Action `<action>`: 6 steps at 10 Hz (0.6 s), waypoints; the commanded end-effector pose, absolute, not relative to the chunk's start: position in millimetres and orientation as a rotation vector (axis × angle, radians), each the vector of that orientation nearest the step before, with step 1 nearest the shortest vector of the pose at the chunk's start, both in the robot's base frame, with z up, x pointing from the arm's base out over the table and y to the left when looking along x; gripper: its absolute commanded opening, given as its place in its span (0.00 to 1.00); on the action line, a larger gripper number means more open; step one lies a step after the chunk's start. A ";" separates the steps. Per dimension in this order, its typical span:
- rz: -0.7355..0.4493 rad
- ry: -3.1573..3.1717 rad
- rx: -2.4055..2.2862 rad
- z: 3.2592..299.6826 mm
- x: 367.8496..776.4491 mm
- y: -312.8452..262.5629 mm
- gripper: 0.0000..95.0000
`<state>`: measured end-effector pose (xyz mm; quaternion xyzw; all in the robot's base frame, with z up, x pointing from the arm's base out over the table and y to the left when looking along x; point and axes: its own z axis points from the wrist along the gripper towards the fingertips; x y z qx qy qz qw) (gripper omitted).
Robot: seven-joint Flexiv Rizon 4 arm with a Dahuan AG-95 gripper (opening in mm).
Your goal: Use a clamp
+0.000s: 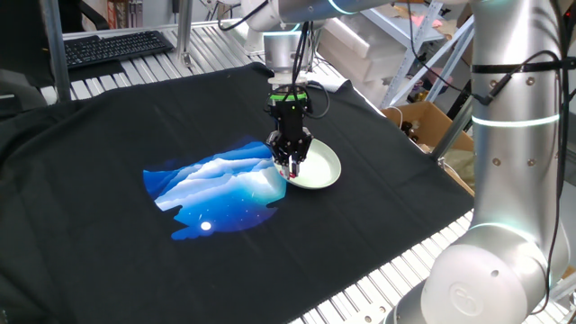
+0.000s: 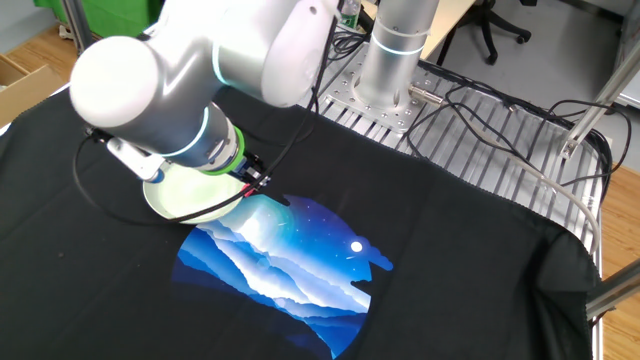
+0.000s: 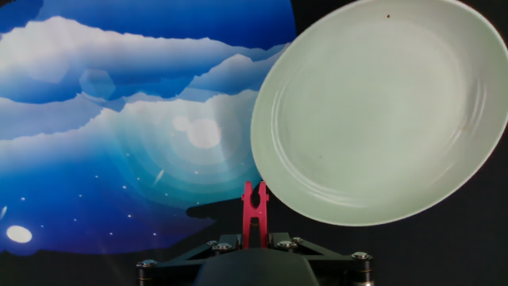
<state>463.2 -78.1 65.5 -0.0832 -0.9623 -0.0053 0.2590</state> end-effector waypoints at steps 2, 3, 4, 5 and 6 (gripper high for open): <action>0.002 -2.600 -0.233 65.8 465.0 -78.4 0.00; 0.002 -2.600 -0.230 65.8 465.0 -78.4 0.00; -0.001 -2.603 -0.231 65.8 465.0 -78.4 0.00; -0.007 -2.612 -0.231 65.8 465.0 -78.4 0.00; -0.012 -2.616 -0.231 65.8 465.0 -78.4 0.00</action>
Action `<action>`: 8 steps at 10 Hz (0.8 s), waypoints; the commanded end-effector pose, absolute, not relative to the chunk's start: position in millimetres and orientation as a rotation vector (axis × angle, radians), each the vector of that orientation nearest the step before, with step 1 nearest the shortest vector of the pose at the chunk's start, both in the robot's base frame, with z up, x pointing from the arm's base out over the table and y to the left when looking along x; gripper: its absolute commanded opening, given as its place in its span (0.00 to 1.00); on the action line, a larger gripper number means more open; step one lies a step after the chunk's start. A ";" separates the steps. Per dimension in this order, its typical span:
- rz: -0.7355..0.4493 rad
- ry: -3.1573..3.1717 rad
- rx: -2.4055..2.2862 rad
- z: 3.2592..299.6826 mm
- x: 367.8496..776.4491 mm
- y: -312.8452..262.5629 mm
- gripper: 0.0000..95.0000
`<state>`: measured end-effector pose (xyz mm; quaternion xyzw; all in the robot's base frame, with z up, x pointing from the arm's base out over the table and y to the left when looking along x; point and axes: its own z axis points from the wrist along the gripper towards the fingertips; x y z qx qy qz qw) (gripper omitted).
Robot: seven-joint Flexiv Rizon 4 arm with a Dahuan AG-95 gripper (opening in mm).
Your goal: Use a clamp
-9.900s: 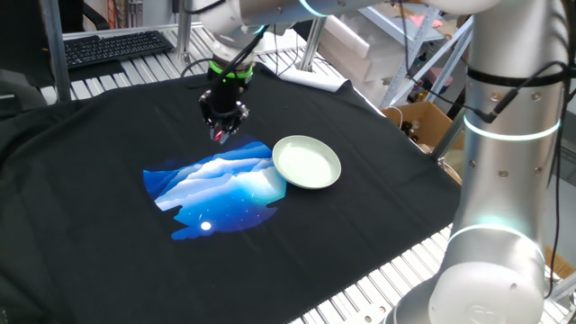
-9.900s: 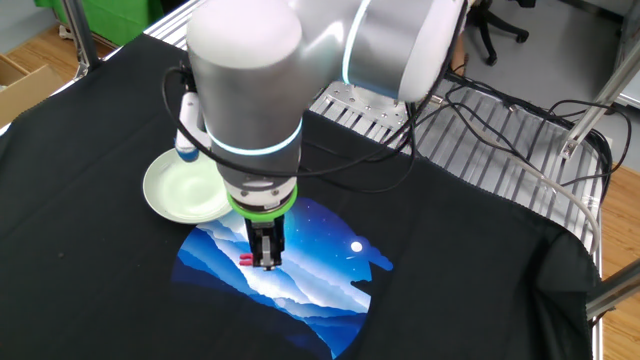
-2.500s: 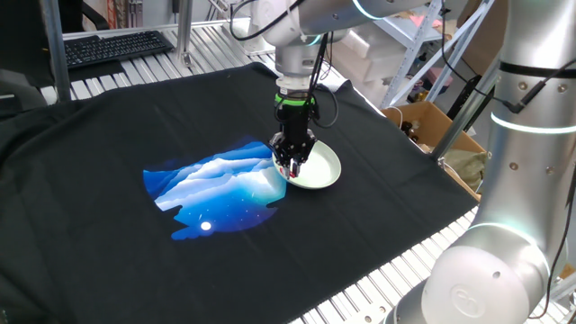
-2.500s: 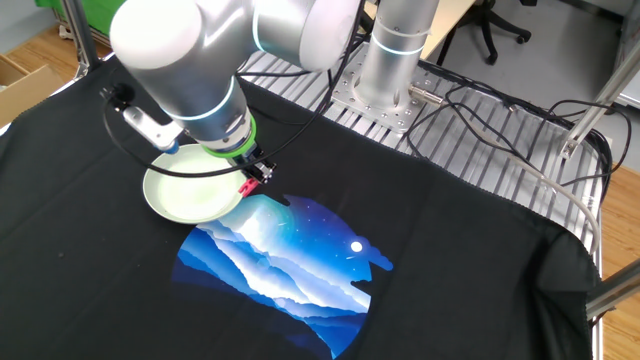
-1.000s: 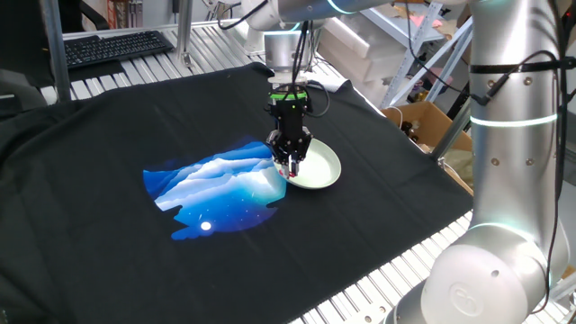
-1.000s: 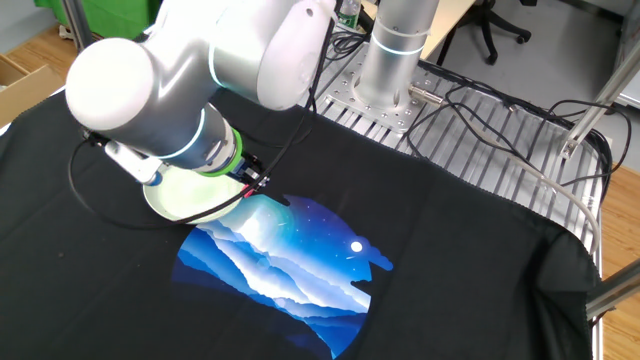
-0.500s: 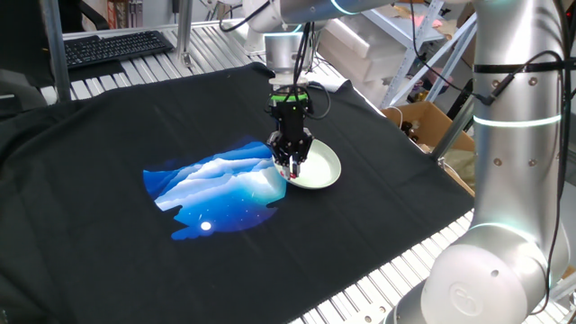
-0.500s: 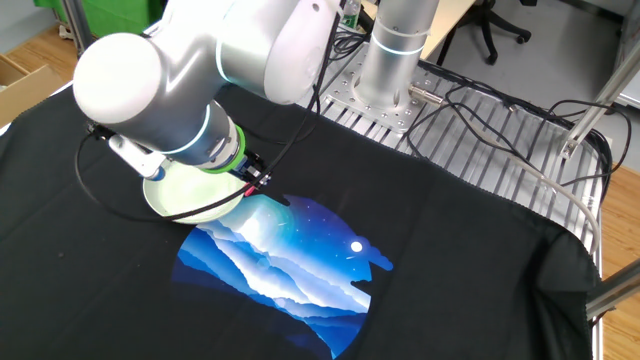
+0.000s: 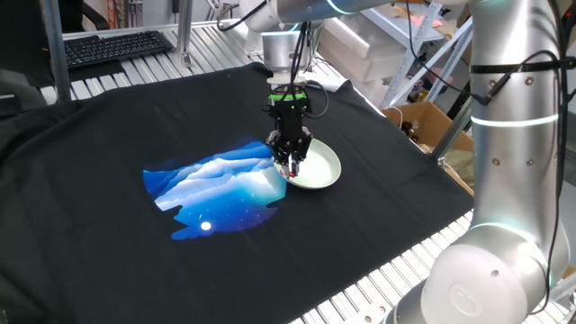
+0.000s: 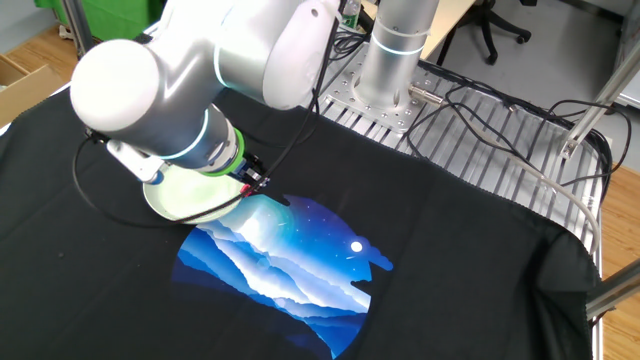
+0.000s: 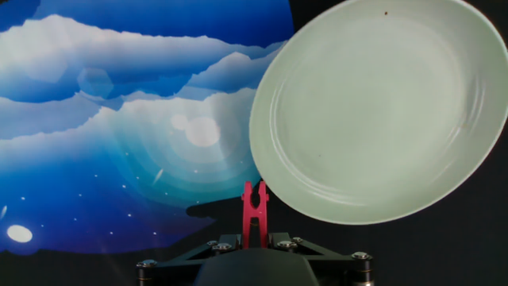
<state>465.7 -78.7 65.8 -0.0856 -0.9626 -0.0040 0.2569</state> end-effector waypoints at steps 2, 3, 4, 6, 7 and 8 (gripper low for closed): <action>-0.021 -2.633 -0.225 65.8 465.0 -78.4 0.00; -0.014 -2.625 -0.234 65.8 465.0 -78.4 0.00; -0.015 -2.618 -0.233 65.8 465.0 -78.4 0.00; 0.015 -2.559 -0.223 65.8 465.0 -78.4 0.00; 0.019 -2.551 -0.225 65.8 465.0 -78.4 0.00; 0.060 -2.559 -0.222 65.9 465.2 -78.3 0.00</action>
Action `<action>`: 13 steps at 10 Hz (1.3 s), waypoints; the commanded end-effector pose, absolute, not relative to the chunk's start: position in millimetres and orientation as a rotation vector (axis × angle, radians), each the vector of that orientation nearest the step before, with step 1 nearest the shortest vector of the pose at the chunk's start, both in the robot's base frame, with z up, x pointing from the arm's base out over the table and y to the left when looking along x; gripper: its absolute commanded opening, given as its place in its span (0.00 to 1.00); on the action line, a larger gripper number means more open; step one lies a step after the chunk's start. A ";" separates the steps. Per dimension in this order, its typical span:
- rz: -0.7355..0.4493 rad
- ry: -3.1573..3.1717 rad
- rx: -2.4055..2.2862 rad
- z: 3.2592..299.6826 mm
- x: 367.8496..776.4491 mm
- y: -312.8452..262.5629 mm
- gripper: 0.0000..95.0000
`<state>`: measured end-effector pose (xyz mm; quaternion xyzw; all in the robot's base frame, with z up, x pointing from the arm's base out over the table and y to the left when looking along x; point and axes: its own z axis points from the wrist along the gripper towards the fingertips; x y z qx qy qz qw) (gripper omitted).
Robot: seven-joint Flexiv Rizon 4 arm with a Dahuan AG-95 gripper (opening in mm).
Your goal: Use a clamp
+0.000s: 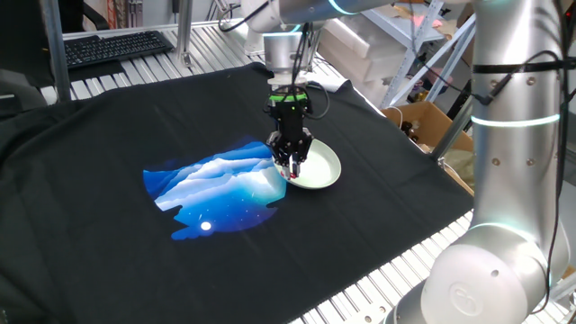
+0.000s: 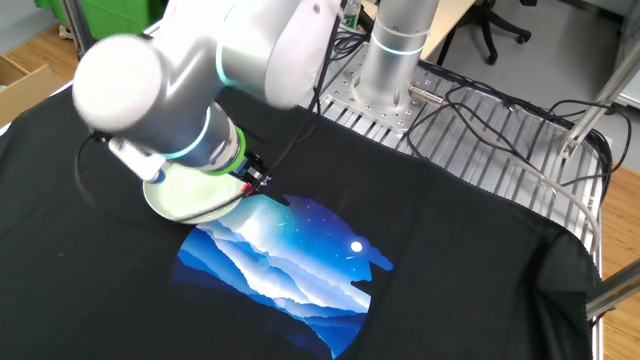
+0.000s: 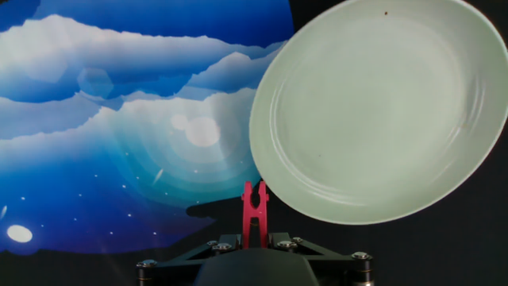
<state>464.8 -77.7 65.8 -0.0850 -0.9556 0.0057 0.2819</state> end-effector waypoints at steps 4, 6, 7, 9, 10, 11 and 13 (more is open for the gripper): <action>0.106 -2.566 -0.193 64.1 467.2 -80.8 0.00; 0.122 -2.565 -0.192 62.2 468.2 -81.6 0.00; 0.126 -2.558 -0.200 60.5 469.1 -81.5 0.00; 0.134 -2.546 -0.211 58.1 470.1 -82.5 0.00; 0.140 -2.539 -0.222 57.1 470.6 -82.8 0.00; 0.143 -2.532 -0.226 56.4 471.0 -82.9 0.00; 0.146 -2.510 -0.234 54.7 471.8 -83.8 0.00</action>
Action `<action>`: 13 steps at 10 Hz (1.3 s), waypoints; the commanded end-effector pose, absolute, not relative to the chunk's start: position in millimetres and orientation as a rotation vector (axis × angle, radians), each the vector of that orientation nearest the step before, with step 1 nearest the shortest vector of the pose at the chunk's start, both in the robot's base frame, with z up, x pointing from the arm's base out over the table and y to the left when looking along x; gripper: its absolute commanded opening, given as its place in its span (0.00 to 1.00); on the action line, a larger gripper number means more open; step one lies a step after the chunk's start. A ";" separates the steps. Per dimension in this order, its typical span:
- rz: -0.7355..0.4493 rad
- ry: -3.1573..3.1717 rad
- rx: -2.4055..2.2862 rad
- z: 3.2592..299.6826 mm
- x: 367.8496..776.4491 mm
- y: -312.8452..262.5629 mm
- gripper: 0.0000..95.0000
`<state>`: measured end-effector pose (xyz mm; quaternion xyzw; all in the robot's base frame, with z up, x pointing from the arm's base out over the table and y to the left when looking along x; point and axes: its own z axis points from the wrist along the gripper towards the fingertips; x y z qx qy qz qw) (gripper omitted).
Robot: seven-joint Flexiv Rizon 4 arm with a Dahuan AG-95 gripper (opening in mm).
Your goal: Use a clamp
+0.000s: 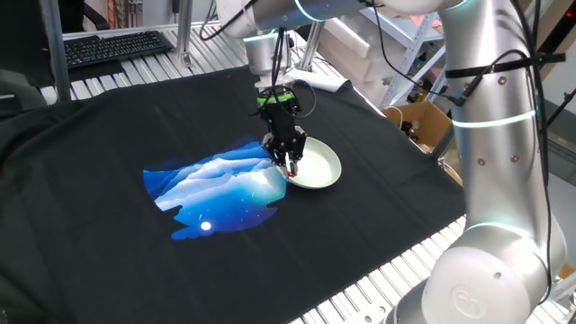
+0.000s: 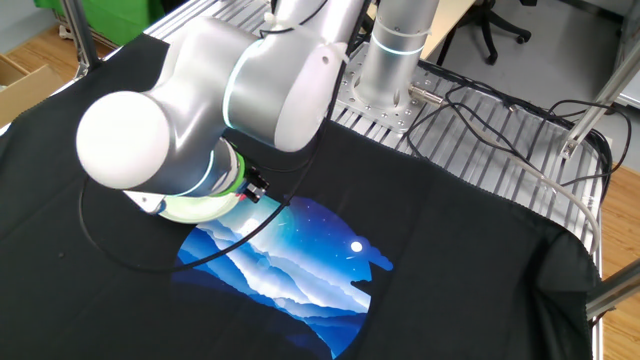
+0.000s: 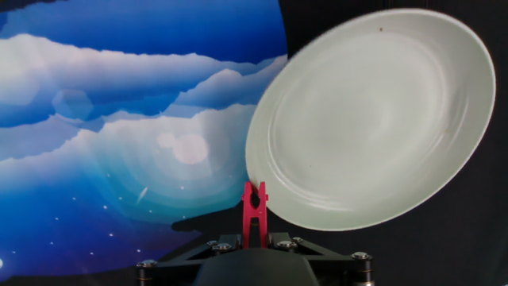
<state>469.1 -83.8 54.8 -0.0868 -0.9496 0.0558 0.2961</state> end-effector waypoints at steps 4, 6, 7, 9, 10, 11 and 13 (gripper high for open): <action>0.118 -2.476 -0.237 51.8 473.1 -84.3 0.00; 0.115 -2.464 -0.237 51.0 473.3 -83.7 0.00; 0.111 -2.444 -0.241 50.4 473.6 -83.4 0.00; 0.089 -2.423 -0.252 49.1 474.1 -82.8 0.00; 0.090 -2.415 -0.254 48.9 474.2 -82.7 0.00; 0.091 -2.420 -0.250 48.8 474.2 -82.6 0.00; 0.091 -2.427 -0.251 48.6 474.3 -82.5 0.00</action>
